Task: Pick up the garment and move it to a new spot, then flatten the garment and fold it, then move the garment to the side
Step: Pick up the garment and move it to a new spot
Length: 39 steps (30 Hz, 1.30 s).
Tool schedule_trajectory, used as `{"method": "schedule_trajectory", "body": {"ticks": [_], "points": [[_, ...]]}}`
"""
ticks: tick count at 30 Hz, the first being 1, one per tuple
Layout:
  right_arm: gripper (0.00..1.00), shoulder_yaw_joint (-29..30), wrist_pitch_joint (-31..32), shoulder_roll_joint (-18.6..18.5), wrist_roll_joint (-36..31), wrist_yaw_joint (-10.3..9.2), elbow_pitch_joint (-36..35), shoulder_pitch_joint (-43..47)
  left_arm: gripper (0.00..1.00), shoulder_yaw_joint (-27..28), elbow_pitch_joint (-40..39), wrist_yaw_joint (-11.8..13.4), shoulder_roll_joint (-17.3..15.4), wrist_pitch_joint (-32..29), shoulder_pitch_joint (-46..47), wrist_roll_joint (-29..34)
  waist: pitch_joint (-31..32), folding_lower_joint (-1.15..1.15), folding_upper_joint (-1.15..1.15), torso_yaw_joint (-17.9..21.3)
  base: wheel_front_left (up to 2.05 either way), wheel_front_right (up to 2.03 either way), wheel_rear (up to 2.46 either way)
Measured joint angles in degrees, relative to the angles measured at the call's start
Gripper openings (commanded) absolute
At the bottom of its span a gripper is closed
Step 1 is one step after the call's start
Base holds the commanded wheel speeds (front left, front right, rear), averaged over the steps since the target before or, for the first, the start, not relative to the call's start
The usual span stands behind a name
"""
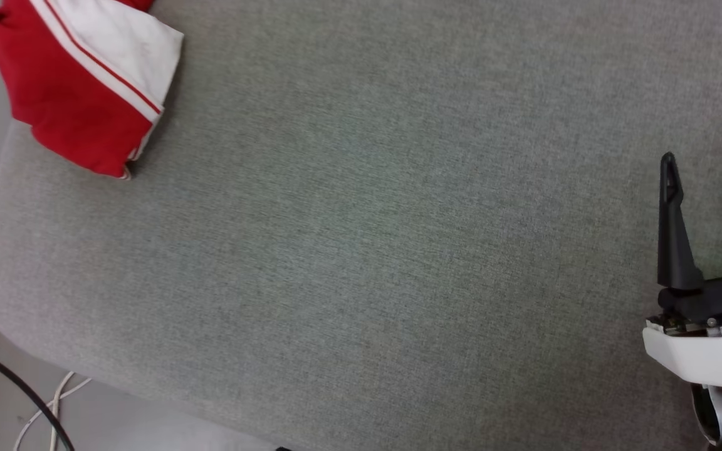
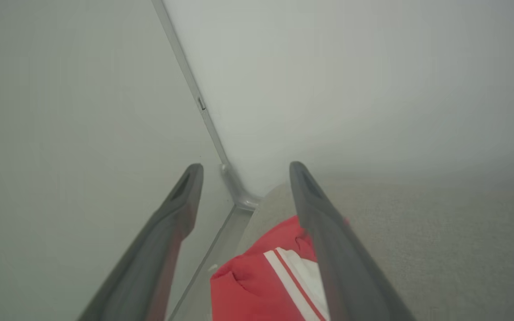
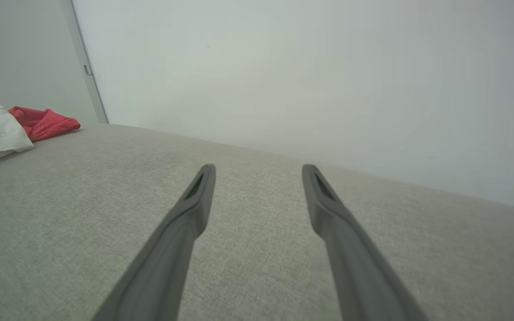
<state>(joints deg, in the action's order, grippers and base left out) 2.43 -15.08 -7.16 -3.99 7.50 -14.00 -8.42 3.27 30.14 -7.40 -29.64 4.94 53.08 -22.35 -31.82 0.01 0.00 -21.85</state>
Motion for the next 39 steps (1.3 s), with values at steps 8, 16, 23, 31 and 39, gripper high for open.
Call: {"method": "schedule_trajectory", "body": {"ticks": [8,16,23,31,39], "points": [[1.0,-1.7,0.0,-0.9,-1.6,0.0,-3.9,-1.8,1.0,-10.3,3.5,0.0,-7.2,-20.4,2.7,-18.1,-5.3,0.0,0.0,1.9,0.0,0.0,0.0],[1.0,-2.5,0.0,-1.8,-2.1,0.0,-6.4,-3.1,1.0,-17.2,4.5,0.0,-11.7,-37.4,3.0,-32.6,-8.5,-0.01,0.0,4.0,0.0,0.0,0.0],[1.0,-2.6,0.0,-2.0,-2.3,0.0,-6.7,-3.3,1.0,-21.0,8.2,0.0,-11.7,-43.7,2.9,-39.0,-10.2,-0.01,0.0,5.7,0.0,0.0,0.0],[1.0,-2.8,0.0,-1.5,-2.1,0.0,-5.9,-3.5,0.0,-26.2,9.0,0.0,-12.7,-40.8,3.3,-38.8,-8.9,-0.01,0.0,6.7,0.0,0.0,0.0],[1.0,-4.1,0.0,0.1,-1.2,0.0,-4.3,-3.3,0.0,-31.0,4.7,0.0,-17.2,-36.5,7.0,-37.8,-3.6,-0.01,0.0,6.7,0.0,0.0,0.0]]}}
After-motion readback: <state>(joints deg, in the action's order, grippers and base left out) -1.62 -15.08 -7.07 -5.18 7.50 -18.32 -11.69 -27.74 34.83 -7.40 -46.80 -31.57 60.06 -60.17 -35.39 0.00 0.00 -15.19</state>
